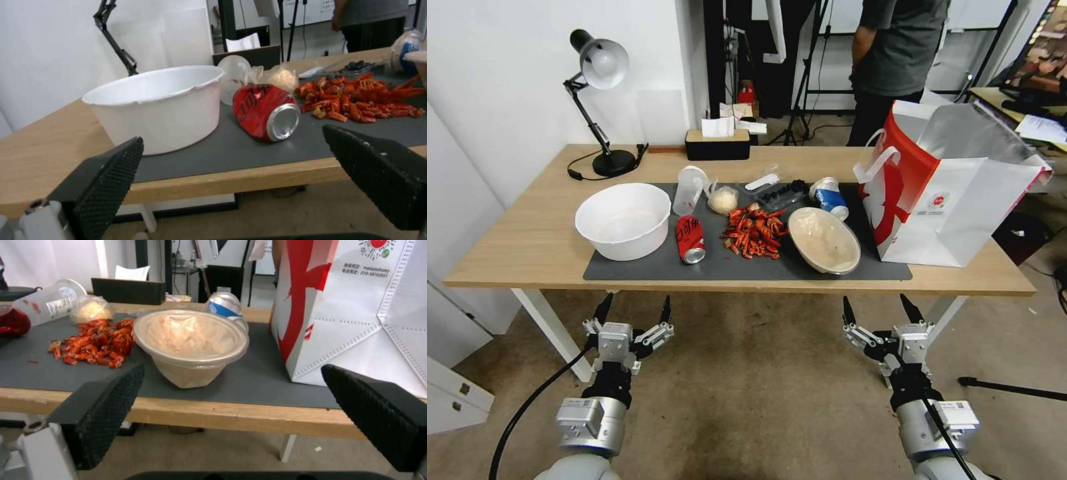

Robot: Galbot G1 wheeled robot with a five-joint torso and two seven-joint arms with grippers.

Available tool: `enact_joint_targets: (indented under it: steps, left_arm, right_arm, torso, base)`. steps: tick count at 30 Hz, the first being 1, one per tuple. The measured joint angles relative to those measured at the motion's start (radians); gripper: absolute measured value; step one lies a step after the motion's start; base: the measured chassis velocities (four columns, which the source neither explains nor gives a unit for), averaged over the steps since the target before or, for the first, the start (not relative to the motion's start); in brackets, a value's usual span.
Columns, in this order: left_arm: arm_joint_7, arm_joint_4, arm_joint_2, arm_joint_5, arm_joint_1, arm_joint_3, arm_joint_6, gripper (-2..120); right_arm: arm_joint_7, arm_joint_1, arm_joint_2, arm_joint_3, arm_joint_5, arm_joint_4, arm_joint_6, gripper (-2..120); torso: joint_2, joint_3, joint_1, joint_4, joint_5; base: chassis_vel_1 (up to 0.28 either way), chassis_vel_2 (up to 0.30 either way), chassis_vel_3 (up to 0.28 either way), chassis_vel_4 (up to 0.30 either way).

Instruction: Pick up the trash from the table and place it into the takeout bag.

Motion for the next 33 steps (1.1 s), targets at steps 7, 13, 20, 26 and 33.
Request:
enact_joint_targets:
  steps: [7, 13, 20, 26, 33]
  left_arm:
    - [0.0, 0.0, 0.0, 0.0, 0.0, 0.0, 0.0, 100]
    - [0.0, 0.0, 0.0, 0.0, 0.0, 0.0, 0.0, 100]
    - [0.0, 0.0, 0.0, 0.0, 0.0, 0.0, 0.0, 100]
    - [0.0, 0.0, 0.0, 0.0, 0.0, 0.0, 0.0, 100]
    - [0.0, 0.0, 0.0, 0.0, 0.0, 0.0, 0.0, 100]
  right_arm:
    - [0.0, 0.0, 0.0, 0.0, 0.0, 0.0, 0.0, 100]
    - [0.0, 0.0, 0.0, 0.0, 0.0, 0.0, 0.0, 100]
    - [0.0, 0.0, 0.0, 0.0, 0.0, 0.0, 0.0, 100]
    - [0.0, 0.0, 0.0, 0.0, 0.0, 0.0, 0.0, 100]
    - [0.0, 0.0, 0.0, 0.0, 0.0, 0.0, 0.0, 100]
  torso:
    - [0.0, 0.0, 0.0, 0.0, 0.0]
    - [0.0, 0.0, 0.0, 0.0, 0.0]
    - [0.0, 0.0, 0.0, 0.0, 0.0]
    - [0.0, 0.0, 0.0, 0.0, 0.0]
    - [0.0, 0.0, 0.0, 0.0, 0.0]
  base:
    - [0.0, 0.0, 0.0, 0.0]
    - [0.0, 0.0, 0.0, 0.0]
    - [0.0, 0.0, 0.0, 0.0]
    - [0.0, 0.0, 0.0, 0.0]
    - [0.0, 0.0, 0.0, 0.0]
